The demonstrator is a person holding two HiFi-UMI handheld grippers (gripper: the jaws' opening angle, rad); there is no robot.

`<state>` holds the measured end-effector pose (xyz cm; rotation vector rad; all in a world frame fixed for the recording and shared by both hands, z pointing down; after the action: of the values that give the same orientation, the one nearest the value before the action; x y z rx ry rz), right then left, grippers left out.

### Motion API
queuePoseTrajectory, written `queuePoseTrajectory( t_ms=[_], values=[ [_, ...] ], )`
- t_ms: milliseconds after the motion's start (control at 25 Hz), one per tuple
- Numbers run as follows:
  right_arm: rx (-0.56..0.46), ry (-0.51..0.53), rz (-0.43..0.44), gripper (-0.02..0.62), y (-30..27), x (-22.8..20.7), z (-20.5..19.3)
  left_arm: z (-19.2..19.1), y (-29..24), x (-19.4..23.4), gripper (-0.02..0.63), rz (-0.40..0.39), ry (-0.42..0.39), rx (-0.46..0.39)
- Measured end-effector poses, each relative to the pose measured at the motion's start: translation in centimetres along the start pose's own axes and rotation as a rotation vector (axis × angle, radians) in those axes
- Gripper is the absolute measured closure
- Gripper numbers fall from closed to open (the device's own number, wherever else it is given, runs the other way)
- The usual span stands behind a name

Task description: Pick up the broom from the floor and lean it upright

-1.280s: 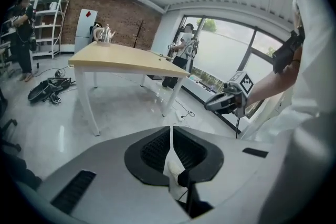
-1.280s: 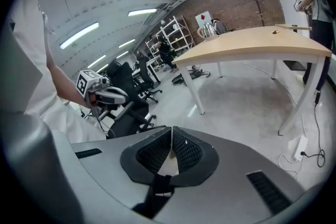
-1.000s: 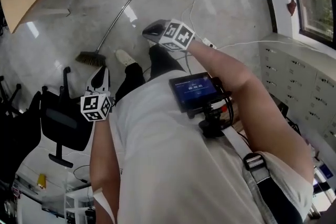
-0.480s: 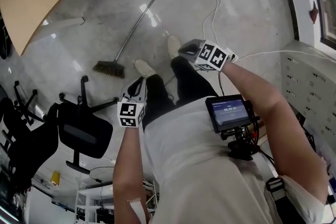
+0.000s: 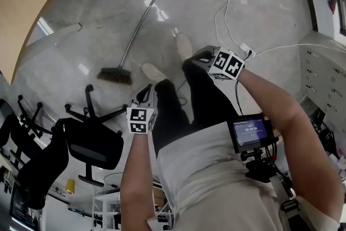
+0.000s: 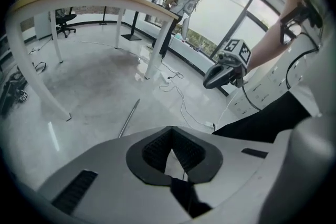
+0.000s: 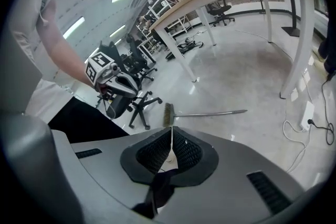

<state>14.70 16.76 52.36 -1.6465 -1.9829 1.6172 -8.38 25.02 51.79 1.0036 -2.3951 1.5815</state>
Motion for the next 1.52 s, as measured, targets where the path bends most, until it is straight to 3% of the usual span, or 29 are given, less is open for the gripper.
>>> queuePoseTrajectory(
  t_ms=[160, 560, 920, 1160, 1520],
  values=[
    [0.004, -0.002, 0.006, 0.577, -1.4, -0.6, -1.4, -1.2, -2.3, 1.1, 0.598, 0.016, -0.035, 0.063],
    [0.034, 0.018, 0.051, 0.577, -5.2, -5.9, -4.2, -3.3, -10.4, 3.6, 0.598, -0.068, 0.022, 0.194],
    [-0.050, 0.037, -0.031, 0.577, -4.9, -10.0, -3.4, -1.4, -15.1, 9.4, 0.597, -0.011, -0.140, 0.195],
    [-0.082, 0.026, -0.100, 0.577, -6.8, -16.9, -6.0, -0.7, -22.8, 14.4, 0.597, 0.045, -0.248, 0.241],
    [-0.133, -0.061, -0.178, 0.577, -8.9, -24.7, -9.3, -0.9, -33.9, 19.8, 0.595, 0.091, -0.293, 0.244]
  ],
)
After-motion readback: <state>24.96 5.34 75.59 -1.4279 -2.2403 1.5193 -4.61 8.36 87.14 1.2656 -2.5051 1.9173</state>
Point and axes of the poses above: the fingertips, and each gripper's own axes: y backward along the fingers, x to its left, z out of its top, the point moved 5 cm from there along y, backward along the fingers, and after that the axes turned 1 degree about -z, right-handed, at the moved point
